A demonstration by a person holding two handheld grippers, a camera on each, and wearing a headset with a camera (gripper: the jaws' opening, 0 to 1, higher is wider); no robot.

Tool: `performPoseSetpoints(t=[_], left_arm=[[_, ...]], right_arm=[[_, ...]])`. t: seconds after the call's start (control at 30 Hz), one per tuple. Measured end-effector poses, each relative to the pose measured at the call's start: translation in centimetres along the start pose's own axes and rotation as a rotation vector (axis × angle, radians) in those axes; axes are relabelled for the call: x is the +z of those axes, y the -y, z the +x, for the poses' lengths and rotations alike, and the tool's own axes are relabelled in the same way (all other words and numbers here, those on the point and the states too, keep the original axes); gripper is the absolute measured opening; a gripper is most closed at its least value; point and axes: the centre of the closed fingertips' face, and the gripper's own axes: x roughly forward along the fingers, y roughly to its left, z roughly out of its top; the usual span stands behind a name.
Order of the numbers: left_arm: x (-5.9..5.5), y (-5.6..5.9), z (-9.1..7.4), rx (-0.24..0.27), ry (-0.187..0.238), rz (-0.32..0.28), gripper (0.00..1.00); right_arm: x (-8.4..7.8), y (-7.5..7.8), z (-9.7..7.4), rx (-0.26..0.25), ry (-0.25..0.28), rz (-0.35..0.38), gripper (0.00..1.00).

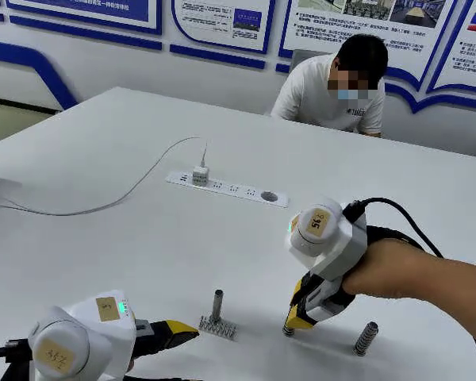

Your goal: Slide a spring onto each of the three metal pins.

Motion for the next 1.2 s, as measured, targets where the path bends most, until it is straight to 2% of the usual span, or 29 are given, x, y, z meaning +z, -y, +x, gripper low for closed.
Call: performPoseSetpoints(t=[0.23, 0.43, 0.97, 1.2], left_arm=[[0.1, 0.0, 0.0, -0.001, 0.001, 0.003, 0.46], [0.2, -0.1, 0.0, -0.002, 0.003, 0.005, 0.46], [0.0, -0.2, -0.1, 0.003, -0.003, 0.0, 0.45], [-0.3, -0.3, -0.3, 0.007, -0.006, -0.006, 0.45]], right_arm=[[1.3, -0.3, -0.8, -0.009, 0.032, -0.005, 0.19], [2.8, -0.8, -0.6, -0.002, 0.058, -0.013, 0.19], [5.7, -2.8, 2.1, 0.029, 0.119, 0.008, 0.17], [6.3, -3.2, 3.4, 0.036, 0.125, 0.025, 0.16]])
